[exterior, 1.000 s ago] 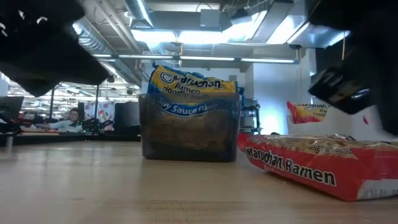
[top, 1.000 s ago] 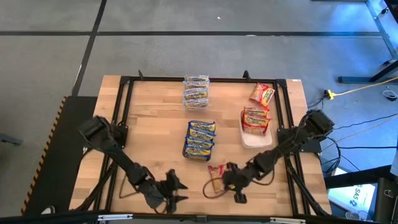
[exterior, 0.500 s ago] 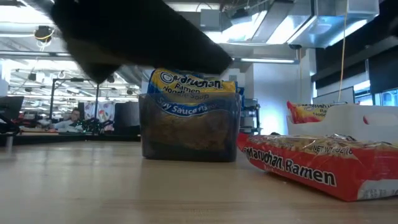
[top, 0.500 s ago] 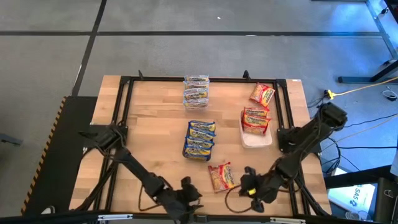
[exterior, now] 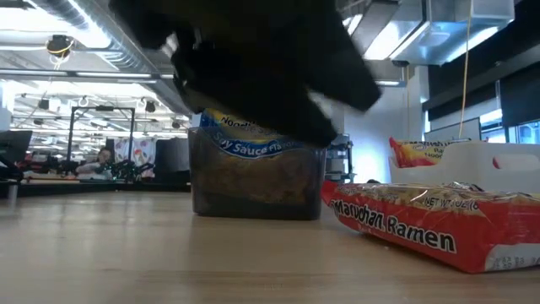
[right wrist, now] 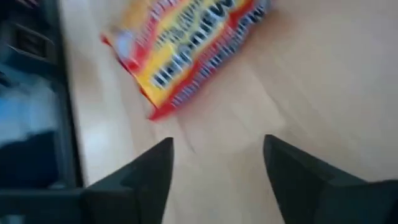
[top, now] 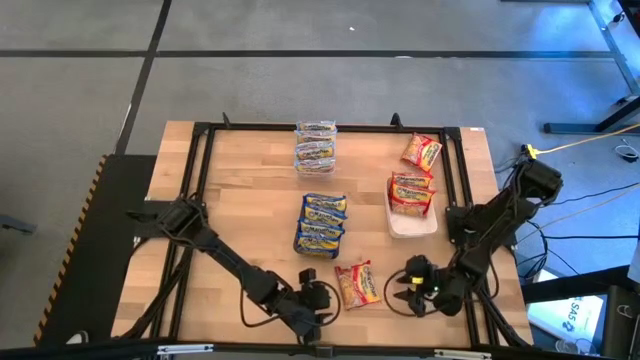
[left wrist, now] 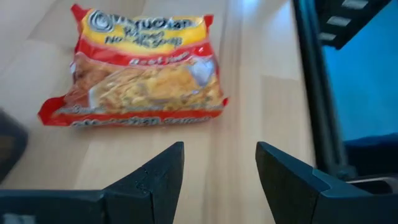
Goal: Sort Maruchan noodles
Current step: Put the left red noodle pack into the white bin
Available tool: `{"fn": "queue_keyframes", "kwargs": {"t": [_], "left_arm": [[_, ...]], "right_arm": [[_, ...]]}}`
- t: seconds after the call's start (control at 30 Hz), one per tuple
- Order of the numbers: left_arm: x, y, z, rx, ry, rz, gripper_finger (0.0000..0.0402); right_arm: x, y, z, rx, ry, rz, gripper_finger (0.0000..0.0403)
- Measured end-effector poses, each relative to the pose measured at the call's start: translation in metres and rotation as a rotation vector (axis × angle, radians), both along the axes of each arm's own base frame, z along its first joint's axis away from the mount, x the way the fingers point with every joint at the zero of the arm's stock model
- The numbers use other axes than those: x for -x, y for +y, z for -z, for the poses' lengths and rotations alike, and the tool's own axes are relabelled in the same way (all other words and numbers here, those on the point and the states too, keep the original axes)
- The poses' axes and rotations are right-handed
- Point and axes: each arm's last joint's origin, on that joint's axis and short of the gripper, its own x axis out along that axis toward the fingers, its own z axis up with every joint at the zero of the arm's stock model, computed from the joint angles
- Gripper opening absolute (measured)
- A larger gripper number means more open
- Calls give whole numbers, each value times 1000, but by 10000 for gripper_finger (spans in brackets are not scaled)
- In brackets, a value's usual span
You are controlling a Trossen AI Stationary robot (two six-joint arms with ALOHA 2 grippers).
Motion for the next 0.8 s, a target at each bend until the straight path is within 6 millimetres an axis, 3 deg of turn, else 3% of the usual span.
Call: {"fn": "queue_keyframes", "kwargs": {"t": [0.23,0.63,0.8], "left_arm": [[3,5,8,-24,21,-3,195],[7,22,30,-68,-44,-40,195],[-5,26,55,-62,-66,-3,195]], "right_arm": [[-4,-7,8,-129,-212,114,270],[-35,-12,26,-269,-201,210,276],[-45,-9,35,-289,-164,243,276]]}}
